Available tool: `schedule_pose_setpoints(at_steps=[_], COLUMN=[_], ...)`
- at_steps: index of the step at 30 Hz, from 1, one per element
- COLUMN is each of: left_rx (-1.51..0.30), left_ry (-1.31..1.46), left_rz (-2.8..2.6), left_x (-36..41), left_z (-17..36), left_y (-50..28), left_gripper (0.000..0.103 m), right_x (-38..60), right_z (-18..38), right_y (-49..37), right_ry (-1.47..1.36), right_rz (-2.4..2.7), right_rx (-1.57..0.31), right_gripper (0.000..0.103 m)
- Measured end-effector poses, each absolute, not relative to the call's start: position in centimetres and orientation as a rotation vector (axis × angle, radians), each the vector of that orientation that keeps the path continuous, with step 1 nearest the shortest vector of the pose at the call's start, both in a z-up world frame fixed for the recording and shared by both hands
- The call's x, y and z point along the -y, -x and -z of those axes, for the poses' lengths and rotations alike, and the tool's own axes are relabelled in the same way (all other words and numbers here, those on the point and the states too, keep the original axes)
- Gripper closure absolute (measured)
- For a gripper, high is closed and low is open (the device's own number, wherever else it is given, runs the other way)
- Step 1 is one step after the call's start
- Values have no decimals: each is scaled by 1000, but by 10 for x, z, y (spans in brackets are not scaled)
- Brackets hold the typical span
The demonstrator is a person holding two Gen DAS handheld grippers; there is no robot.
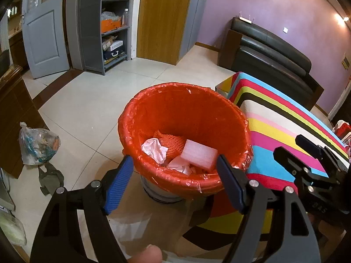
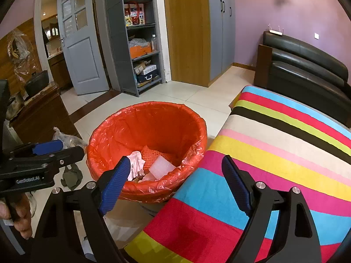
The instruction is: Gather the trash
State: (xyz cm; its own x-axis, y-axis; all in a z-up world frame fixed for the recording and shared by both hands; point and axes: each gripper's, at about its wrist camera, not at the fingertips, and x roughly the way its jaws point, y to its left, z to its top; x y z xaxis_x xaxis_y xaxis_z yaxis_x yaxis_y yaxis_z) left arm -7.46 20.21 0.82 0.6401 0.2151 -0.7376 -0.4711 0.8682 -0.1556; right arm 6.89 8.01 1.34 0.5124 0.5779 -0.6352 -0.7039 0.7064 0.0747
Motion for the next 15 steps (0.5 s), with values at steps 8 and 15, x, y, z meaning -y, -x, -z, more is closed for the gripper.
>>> schedule_pose_setpoints(at_steps=[8, 15], left_rx=[-790, -789], left_ry=[346, 348], left_rz=[-393, -395], left_x=[-203, -203], left_z=[-7, -7], left_y=[72, 72], left_gripper=[28, 28], right_x=[-83, -88], right_z=[-10, -9], right_y=[-73, -74], right_ry=[199, 198], right_rz=[-782, -787], right_rx=[-690, -692], right_gripper=[23, 22])
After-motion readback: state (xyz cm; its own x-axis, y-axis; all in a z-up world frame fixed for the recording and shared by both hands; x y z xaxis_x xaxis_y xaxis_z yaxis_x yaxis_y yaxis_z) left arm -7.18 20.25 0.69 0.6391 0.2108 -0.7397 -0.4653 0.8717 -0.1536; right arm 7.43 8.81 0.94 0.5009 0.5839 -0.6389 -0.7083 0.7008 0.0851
